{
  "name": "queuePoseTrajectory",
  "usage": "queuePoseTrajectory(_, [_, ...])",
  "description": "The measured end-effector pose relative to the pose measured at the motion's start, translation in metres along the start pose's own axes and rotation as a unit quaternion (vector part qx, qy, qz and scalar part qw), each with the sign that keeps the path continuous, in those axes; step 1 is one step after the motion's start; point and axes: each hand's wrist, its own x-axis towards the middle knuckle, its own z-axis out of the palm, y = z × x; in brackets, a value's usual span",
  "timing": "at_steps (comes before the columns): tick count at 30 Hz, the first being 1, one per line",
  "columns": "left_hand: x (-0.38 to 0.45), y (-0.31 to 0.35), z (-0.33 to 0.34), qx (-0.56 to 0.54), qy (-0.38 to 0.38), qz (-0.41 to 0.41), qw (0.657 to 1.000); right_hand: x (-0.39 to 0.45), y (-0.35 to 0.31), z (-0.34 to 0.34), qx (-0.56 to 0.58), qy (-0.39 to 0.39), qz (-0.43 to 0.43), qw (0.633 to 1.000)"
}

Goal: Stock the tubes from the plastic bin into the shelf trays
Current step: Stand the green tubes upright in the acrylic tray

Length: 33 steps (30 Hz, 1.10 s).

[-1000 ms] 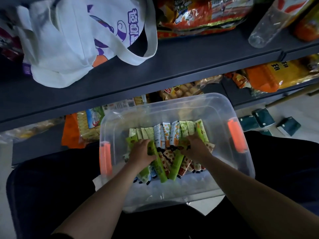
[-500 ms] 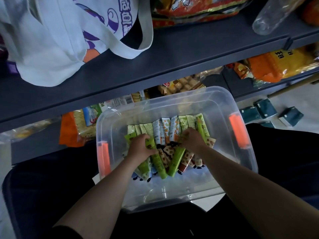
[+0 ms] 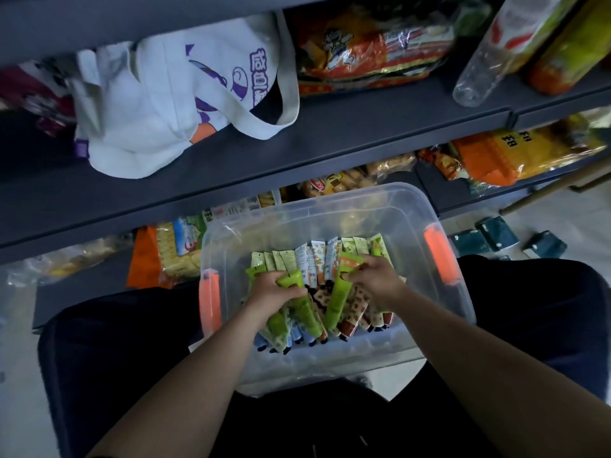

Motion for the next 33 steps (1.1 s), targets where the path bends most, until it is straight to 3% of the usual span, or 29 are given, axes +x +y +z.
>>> queuePoseTrajectory(6, [-0.027, 0.056, -0.018, -0.151, 0.008, 0.076, 0.986, -0.031, -0.08, -0.022, -0.045, -0.058, -0.117, 0.99])
queuePoseTrajectory(10, [-0.052, 0.107, -0.03, -0.241, -0.044, 0.135, 0.96, -0.066, -0.143, -0.041, -0.068, -0.1, -0.193, 0.974])
queuePoseTrajectory(15, [-0.091, 0.17, -0.044, -0.242, -0.051, 0.225, 0.942, -0.117, -0.209, -0.051, -0.085, -0.129, -0.277, 0.948])
queuePoseTrajectory(26, [-0.183, 0.296, -0.084, -0.235, -0.075, 0.359, 0.9, -0.207, -0.341, -0.071, -0.121, -0.099, -0.437, 0.886])
queuePoseTrajectory(33, [-0.207, 0.369, -0.117, -0.244, 0.0, 0.413, 0.877, -0.223, -0.404, -0.073, -0.055, -0.112, -0.472, 0.873])
